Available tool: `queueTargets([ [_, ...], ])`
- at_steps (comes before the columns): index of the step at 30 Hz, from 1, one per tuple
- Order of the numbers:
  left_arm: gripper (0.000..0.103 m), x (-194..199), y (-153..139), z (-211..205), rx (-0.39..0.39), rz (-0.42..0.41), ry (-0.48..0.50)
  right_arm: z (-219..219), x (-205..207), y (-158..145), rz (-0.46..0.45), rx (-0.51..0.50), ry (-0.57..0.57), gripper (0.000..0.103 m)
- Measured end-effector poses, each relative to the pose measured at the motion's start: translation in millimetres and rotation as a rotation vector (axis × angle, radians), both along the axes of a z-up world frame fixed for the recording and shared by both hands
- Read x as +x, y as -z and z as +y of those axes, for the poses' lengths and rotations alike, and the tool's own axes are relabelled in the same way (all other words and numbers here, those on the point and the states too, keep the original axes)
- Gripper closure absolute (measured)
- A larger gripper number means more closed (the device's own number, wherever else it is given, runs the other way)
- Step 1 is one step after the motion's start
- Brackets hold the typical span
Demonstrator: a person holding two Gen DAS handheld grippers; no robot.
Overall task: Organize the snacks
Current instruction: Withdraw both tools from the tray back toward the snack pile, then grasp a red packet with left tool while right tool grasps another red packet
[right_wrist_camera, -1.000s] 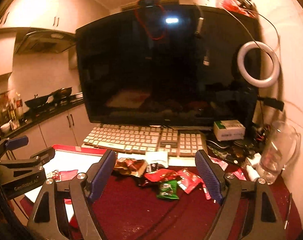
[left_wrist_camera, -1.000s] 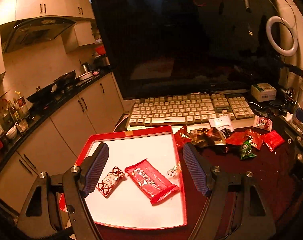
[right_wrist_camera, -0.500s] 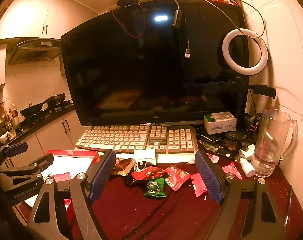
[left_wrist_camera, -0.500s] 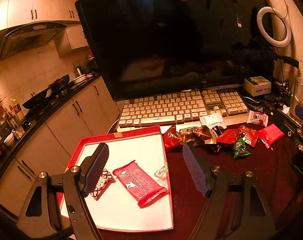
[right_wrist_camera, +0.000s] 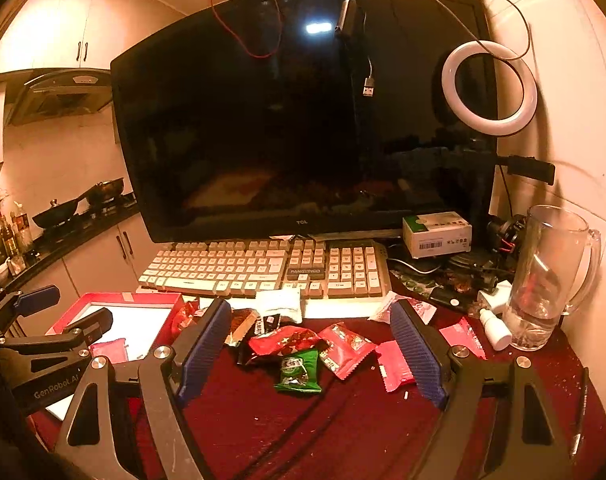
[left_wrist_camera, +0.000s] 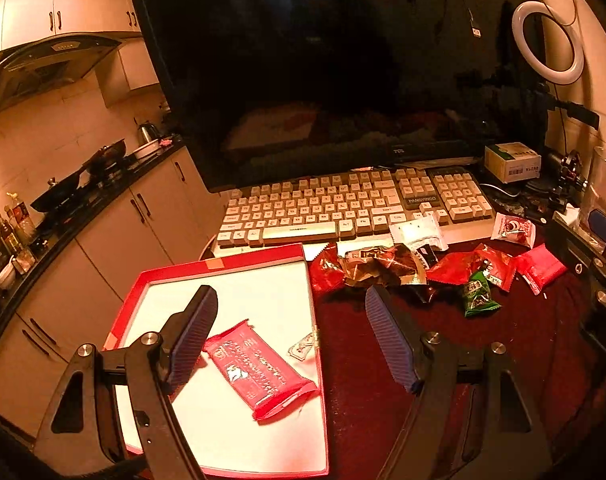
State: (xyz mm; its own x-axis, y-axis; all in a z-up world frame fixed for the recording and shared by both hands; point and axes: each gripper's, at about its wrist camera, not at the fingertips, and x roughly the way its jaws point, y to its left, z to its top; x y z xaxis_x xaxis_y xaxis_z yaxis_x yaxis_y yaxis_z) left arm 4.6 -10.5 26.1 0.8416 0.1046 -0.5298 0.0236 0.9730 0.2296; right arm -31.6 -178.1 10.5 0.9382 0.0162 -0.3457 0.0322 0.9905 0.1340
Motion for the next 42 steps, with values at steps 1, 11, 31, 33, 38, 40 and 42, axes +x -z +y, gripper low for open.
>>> queueTargets([
  [1, 0.026, 1, 2, -1, -0.002, 0.005, 0.004, 0, 1, 0, 0.002, -0.001, 0.001, 0.020],
  [11, 0.026, 9, 11, 0, -0.021, 0.026, 0.026, 5, 10, 5, 0.022, -0.018, 0.008, 0.020],
  [31, 0.026, 43, 42, -49, 0.029, 0.156, 0.144, -98, -2, 43, 0.174, 0.051, 0.091, 0.020],
  [33, 0.026, 51, 42, -60, 0.040, 0.150, 0.153, -102, -2, 44, 0.181, 0.068, 0.072, 0.020],
  [38, 0.026, 73, 42, -82, 0.074, 0.173, 0.188, -104, 2, 44, 0.207, 0.059, 0.030, 0.020],
  [40, 0.026, 79, 44, -88, 0.077, 0.188, 0.200, -108, 5, 45, 0.215, 0.066, 0.021, 0.020],
  [42, 0.026, 84, 47, -93, 0.074, 0.209, 0.217, -110, 10, 44, 0.223, 0.084, -0.001, 0.020],
])
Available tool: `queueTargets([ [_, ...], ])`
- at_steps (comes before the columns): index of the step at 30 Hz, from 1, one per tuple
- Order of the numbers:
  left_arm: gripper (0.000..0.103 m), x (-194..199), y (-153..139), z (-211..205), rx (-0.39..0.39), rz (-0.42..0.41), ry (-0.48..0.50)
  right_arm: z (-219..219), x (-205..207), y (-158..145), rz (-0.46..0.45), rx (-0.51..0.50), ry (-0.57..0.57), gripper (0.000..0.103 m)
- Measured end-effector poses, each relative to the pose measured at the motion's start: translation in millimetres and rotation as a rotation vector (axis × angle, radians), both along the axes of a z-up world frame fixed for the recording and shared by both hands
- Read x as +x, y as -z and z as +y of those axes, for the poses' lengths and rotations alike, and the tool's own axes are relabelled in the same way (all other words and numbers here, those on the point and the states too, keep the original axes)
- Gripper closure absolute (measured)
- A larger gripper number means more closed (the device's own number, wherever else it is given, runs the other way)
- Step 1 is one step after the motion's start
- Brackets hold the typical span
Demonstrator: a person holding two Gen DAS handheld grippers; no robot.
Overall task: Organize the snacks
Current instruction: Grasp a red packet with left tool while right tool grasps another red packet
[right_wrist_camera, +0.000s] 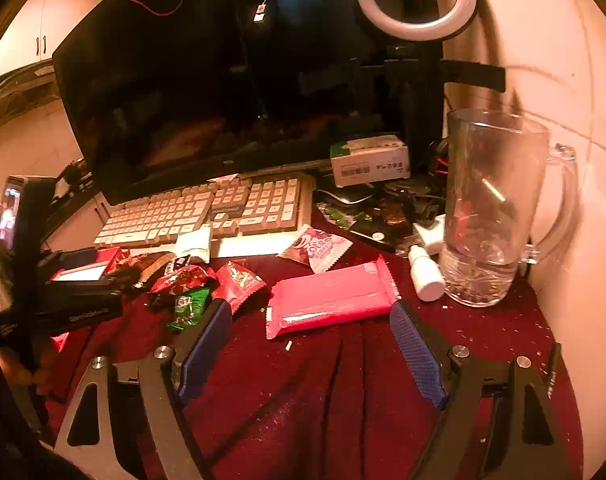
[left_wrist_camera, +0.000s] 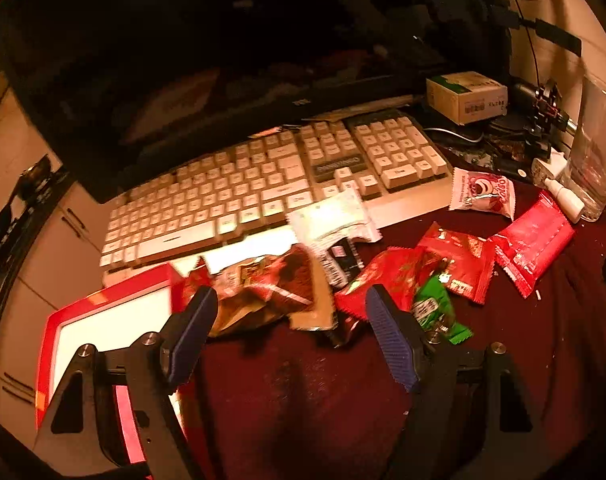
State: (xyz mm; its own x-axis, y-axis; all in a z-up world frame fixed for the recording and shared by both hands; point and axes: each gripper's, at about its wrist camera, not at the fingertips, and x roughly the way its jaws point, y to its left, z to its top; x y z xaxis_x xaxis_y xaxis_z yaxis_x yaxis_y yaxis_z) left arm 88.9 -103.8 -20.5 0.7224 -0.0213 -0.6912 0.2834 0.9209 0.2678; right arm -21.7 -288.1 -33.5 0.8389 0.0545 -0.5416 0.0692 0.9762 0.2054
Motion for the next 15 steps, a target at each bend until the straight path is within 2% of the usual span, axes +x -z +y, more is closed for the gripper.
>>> queueTargets([
  [3, 0.026, 8, 4, -5, -0.003, 0.020, 0.018, 1, 15, -5, 0.015, 0.009, -0.064, 0.020],
  [7, 0.026, 17, 11, 0, 0.040, 0.010, -0.017, 18, 60, -4, 0.144, -0.077, -0.164, 0.020],
  [11, 0.026, 19, 10, 8, 0.058, -0.001, -0.040, 42, 100, 2, 0.205, -0.118, -0.251, 0.021],
  [15, 0.026, 19, 7, 11, 0.062, 0.000, -0.023, 73, 135, 17, 0.283, -0.198, -0.328, 0.023],
])
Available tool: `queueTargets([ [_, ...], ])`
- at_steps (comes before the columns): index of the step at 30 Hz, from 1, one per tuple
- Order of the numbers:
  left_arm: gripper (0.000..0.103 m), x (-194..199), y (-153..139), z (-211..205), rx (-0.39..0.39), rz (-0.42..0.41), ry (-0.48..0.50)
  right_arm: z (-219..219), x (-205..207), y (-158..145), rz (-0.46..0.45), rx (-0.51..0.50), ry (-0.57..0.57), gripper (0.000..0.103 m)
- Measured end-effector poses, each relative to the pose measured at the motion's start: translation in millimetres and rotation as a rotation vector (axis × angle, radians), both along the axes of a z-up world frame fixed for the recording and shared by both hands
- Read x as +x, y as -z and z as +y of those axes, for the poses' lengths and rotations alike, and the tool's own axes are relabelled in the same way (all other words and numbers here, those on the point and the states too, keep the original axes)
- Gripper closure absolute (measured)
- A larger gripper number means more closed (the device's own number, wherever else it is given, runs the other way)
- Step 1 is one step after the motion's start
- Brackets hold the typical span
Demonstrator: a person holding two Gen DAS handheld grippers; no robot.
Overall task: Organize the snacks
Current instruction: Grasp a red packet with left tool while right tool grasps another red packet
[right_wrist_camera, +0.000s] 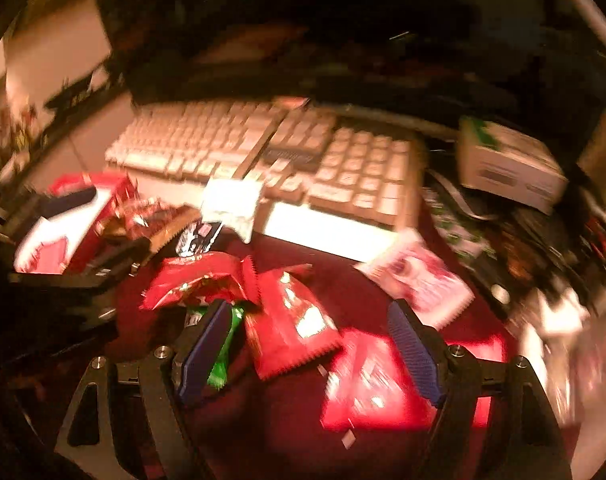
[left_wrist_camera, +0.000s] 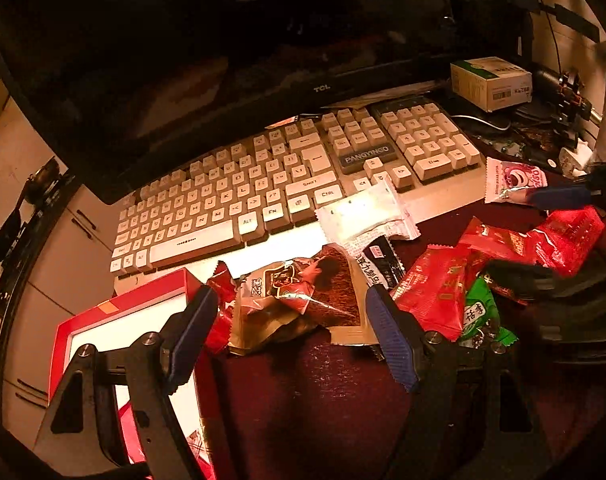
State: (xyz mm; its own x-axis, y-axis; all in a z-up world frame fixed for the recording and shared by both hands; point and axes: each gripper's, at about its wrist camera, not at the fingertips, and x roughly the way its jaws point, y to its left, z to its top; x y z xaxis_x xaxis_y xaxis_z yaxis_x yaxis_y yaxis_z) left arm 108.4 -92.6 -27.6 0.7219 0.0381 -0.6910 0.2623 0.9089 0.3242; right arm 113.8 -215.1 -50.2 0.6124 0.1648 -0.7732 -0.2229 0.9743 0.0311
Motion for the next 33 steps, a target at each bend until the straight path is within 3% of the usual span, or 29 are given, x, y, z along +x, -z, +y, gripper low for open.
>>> queueTargets([
  [2, 0.026, 1, 1, 1, 0.003, 0.007, 0.007, 11, 13, 12, 0.038, -0.042, -0.025, 0.035],
  [5, 0.026, -1, 2, 2, 0.018, 0.009, 0.008, 14, 24, 25, 0.080, -0.019, -0.055, 0.040],
  [7, 0.026, -4, 1, 2, 0.021, 0.007, 0.013, 13, 21, 26, 0.055, -0.025, -0.068, 0.044],
  [8, 0.026, -4, 0, 1, 0.022, 0.008, 0.015, 12, 20, 26, 0.044, -0.018, -0.070, 0.052],
  [13, 0.026, -2, -2, -13, 0.042, 0.004, 0.036, -1, 13, 25, 0.006, 0.035, -0.057, 0.063],
  [21, 0.026, 14, 6, -54, 0.054, 0.042, 0.053, -72, 8, -9, -0.126, 0.377, 0.073, 0.064],
  [27, 0.026, 27, 16, -75, 0.075, 0.054, 0.009, -85, 8, -11, -0.138, 0.405, 0.116, 0.064],
  [33, 0.026, 35, 13, -77, 0.010, 0.083, -0.014, -90, 5, -16, -0.140, 0.444, 0.126, 0.064],
])
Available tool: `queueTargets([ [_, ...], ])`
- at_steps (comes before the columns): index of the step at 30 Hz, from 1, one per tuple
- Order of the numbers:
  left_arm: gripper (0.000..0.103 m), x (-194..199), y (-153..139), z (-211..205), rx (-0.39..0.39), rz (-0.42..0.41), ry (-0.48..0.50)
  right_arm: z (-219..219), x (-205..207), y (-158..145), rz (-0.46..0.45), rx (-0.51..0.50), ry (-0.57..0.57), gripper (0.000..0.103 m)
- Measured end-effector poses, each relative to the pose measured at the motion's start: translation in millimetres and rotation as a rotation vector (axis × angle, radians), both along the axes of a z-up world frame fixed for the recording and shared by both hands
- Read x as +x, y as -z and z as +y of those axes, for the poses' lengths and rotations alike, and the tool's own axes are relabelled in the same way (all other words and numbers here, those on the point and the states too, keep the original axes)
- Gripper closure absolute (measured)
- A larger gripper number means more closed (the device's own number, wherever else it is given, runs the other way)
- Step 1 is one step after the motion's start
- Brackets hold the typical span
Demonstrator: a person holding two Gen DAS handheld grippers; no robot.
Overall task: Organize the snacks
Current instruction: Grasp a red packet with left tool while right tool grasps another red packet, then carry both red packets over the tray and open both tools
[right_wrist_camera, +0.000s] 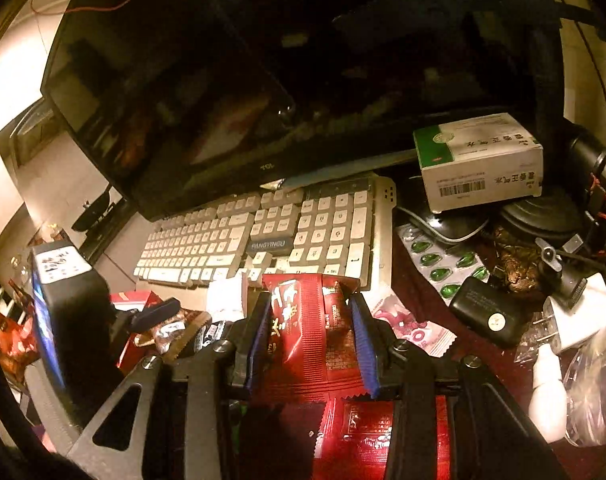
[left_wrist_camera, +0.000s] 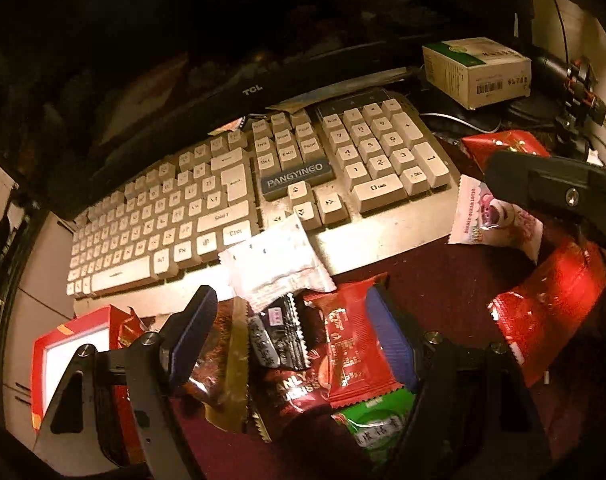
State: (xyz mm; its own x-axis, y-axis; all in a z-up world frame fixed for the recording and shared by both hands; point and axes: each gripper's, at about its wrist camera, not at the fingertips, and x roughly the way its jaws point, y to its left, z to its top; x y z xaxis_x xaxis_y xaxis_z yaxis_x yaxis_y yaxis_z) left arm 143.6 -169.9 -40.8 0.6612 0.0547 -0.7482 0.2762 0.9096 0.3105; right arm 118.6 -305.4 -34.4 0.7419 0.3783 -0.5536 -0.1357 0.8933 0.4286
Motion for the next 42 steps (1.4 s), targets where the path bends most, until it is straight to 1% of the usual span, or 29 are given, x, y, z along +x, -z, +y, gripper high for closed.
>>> queueTargets([
  [2, 0.026, -2, -7, 5, -0.088, 0.015, 0.015, 0, 2, 1, -0.001, 0.008, 0.009, 0.064],
  [3, 0.026, -2, -9, 7, -0.115, 0.023, 0.016, -2, 1, 1, -0.001, 0.011, 0.016, 0.064],
  [5, 0.026, 0, -4, 3, -0.114, 0.043, 0.026, -3, 1, 1, 0.001, 0.015, 0.021, 0.064],
  [7, 0.026, 4, 9, -2, -0.078, 0.069, 0.018, -2, 1, 1, 0.006, 0.014, 0.020, 0.064],
  [9, 0.026, 7, 20, -5, -0.069, 0.093, 0.024, -1, 1, 1, 0.004, 0.006, 0.022, 0.064],
  [11, 0.026, 5, 21, -7, -0.054, 0.071, 0.030, 0, 1, 1, 0.005, 0.007, 0.020, 0.064],
  [14, 0.027, 5, 19, -2, -0.117, 0.062, 0.044, 0, 2, 2, 0.008, 0.003, 0.026, 0.064],
  [15, 0.036, 6, 19, 0, -0.131, 0.062, 0.048, 1, 2, 3, 0.009, 0.003, 0.026, 0.064],
  [16, 0.040, 7, 20, 1, -0.137, 0.063, 0.053, 1, 3, 3, 0.010, 0.003, 0.027, 0.064],
  [18, 0.056, 9, 22, 4, -0.147, 0.063, 0.067, 2, 3, 4, 0.010, -0.003, 0.030, 0.064],
  [20, 0.062, 8, 23, 6, -0.155, 0.066, 0.091, 3, 5, 5, 0.013, -0.010, 0.031, 0.064],
  [22, 0.063, 7, 24, 4, -0.146, 0.057, 0.099, 3, 6, 7, 0.018, -0.008, 0.036, 0.064],
  [25, 0.068, 9, 23, 7, -0.185, 0.065, 0.100, 1, 8, 9, 0.019, -0.015, 0.050, 0.064],
  [28, 0.069, 8, 22, 8, -0.198, 0.063, 0.102, 1, 7, 8, 0.011, -0.016, 0.052, 0.064],
  [31, 0.069, -2, 11, 13, -0.214, 0.040, 0.107, 0, 5, 7, -0.003, -0.017, 0.056, 0.064],
  [35, 0.069, -25, -13, 19, -0.218, -0.047, 0.115, 0, 0, 2, -0.042, -0.017, 0.058, 0.064],
  [38, 0.069, -45, -33, 39, -0.243, -0.091, 0.107, 4, -4, -2, -0.082, -0.047, 0.058, 0.064],
  [42, 0.069, -65, -57, 86, -0.265, -0.137, 0.066, 8, -6, -4, -0.110, -0.077, 0.060, 0.064],
])
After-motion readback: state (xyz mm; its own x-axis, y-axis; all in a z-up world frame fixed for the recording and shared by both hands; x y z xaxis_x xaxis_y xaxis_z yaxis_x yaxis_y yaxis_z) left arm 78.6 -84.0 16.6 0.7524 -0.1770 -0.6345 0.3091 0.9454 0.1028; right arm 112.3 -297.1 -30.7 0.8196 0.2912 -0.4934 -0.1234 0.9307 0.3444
